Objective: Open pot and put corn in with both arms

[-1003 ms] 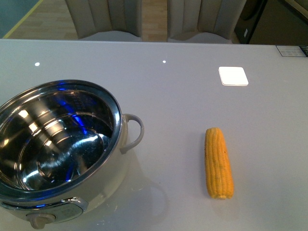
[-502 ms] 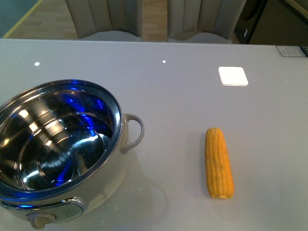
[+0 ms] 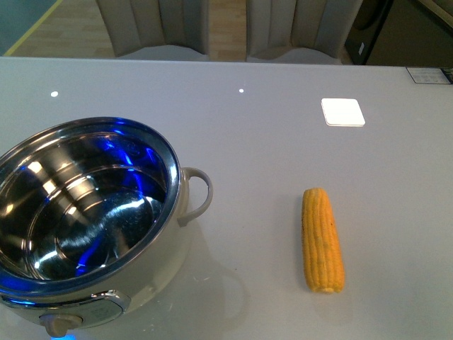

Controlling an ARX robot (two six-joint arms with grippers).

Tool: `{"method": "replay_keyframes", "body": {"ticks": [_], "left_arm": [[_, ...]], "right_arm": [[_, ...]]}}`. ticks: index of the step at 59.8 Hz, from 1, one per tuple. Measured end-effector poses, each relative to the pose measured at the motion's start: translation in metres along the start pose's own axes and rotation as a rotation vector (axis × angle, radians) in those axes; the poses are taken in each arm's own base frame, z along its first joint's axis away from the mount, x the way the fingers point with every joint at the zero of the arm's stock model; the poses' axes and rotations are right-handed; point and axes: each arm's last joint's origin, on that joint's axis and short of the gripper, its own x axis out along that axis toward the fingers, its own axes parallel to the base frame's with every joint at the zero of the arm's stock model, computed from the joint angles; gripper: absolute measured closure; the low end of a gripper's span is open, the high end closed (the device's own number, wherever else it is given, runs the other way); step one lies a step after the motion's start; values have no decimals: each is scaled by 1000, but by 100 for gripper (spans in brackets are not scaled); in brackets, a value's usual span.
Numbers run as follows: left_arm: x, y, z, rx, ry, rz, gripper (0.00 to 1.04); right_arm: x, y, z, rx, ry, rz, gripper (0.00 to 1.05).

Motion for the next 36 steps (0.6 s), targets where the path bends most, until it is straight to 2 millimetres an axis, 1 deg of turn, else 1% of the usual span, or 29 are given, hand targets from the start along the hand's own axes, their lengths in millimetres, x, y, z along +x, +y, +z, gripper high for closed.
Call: {"method": "replay_keyframes", "body": {"ticks": [10,23,36], "left_arm": [[6,3,-12,10,11,-5,61],[10,9,-30,4,48,15,61],[10,12,-36,1,60,33,61]], "right_arm": [[0,0,0,0,0,0,9],[0,0,0,0,0,0,9],[0,0,0,0,0,0,9]]}}
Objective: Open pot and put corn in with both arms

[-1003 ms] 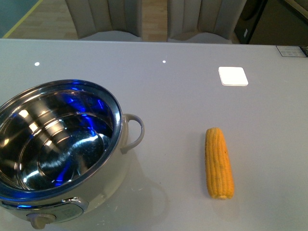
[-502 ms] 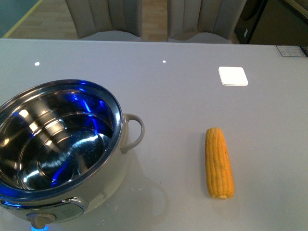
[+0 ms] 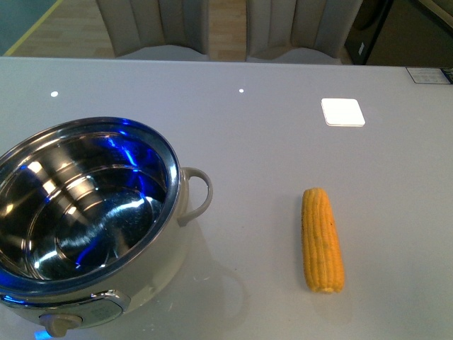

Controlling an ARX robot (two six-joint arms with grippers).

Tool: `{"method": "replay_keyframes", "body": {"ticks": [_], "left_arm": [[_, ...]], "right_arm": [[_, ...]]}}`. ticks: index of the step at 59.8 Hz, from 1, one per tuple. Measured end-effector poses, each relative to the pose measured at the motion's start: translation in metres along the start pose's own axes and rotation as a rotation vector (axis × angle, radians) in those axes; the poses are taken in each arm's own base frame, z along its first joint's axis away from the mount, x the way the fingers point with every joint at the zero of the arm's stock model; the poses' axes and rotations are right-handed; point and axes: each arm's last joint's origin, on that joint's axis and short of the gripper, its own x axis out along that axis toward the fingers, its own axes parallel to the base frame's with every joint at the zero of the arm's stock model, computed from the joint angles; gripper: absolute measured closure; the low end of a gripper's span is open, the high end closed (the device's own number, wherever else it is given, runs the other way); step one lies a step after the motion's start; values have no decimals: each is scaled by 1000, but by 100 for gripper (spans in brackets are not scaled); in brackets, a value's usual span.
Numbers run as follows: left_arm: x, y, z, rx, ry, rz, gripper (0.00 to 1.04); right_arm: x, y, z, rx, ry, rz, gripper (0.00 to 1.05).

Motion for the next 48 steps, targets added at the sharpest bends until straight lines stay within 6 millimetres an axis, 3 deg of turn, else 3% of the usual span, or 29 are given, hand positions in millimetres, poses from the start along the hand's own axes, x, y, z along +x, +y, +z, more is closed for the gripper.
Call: {"method": "replay_keyframes", "body": {"ticks": [37,48], "left_arm": [[-1,3,-7,-2,18,17,61],[-1,3,-6,0,8,20,35]], "right_arm": [[0,0,0,0,0,0,9],[0,0,0,0,0,0,9]]}}
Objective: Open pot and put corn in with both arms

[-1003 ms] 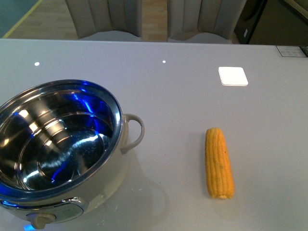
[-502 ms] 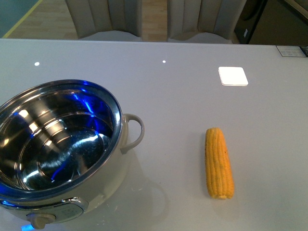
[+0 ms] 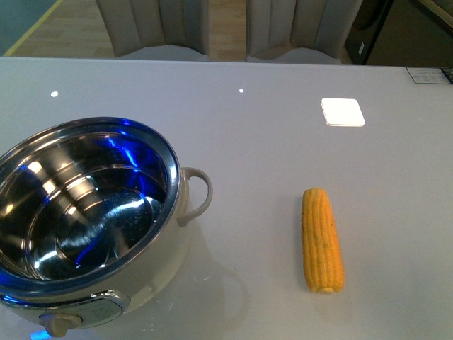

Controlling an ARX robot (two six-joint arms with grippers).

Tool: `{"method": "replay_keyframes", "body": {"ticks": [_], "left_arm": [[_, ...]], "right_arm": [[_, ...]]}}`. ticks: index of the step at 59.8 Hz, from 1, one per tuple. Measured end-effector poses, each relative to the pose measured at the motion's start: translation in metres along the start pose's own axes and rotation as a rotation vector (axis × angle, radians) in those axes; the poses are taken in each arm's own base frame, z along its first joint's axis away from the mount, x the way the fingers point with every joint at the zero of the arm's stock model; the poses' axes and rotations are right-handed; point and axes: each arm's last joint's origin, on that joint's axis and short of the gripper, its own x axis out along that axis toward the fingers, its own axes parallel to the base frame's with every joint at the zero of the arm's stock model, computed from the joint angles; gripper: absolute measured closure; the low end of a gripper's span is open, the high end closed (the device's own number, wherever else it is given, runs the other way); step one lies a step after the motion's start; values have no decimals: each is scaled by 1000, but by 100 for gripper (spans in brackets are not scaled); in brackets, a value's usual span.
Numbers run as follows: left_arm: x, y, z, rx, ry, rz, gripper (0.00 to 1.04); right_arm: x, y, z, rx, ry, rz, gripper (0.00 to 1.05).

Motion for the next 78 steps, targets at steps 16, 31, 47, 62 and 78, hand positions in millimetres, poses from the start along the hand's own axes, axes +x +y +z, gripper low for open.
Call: {"method": "replay_keyframes", "body": {"ticks": [16,31,47,62,78], "left_arm": [[-5,0,4,2,3,9,8],[-25,-3,37,-12,-34,17,7],[-90,-12,191,-121,-373,-18,7],[-145,-17,194,-171,-284,-107,7],[-234,-23,190,-209,-292,-258,7]], "right_arm": [[0,0,0,0,0,0,9],[0,0,0,0,0,-1,9],[0,0,0,0,-1,0,9],[0,0,0,0,-1,0,9],[0,0,0,0,-1,0,9]]}}
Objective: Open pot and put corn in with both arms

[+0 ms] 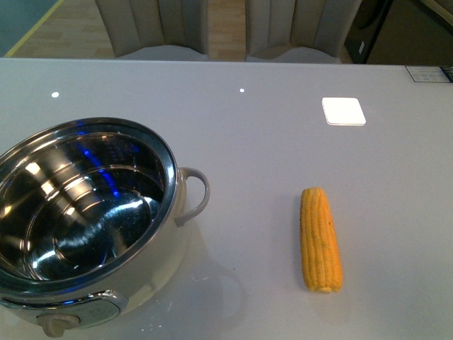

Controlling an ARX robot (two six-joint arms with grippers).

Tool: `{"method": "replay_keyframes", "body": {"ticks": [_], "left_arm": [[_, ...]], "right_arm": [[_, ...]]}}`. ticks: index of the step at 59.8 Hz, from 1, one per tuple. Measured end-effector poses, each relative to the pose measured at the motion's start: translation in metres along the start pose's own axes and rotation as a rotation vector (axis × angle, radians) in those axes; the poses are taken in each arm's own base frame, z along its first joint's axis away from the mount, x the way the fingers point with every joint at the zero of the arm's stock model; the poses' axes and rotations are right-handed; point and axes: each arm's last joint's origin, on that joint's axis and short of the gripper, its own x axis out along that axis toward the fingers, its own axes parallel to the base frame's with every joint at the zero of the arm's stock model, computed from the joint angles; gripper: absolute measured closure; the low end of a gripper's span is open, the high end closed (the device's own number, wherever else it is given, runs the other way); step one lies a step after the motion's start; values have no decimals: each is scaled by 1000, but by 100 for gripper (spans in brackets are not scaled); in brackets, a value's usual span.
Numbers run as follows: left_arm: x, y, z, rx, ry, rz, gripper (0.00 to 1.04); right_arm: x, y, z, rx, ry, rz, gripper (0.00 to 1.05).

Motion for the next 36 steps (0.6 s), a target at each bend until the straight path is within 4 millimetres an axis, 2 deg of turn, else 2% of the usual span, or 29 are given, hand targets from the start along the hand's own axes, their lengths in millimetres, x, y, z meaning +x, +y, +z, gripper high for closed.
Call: {"method": "replay_keyframes", "body": {"ticks": [9,16,19,22,36], "left_arm": [[-35,3,10,-12,2,-26,7],[-46,3,14,10,-11,-63,9],[-50,-1,12,101,19,-254,21],[-57,-8,4,162,35,-358,32],[-78,-25,-13,223,26,-381,73]], "right_arm": [[0,0,0,0,0,0,9],[0,0,0,0,0,0,9],[0,0,0,0,0,0,9],[0,0,0,0,0,0,9],[0,0,0,0,0,1,9]]}}
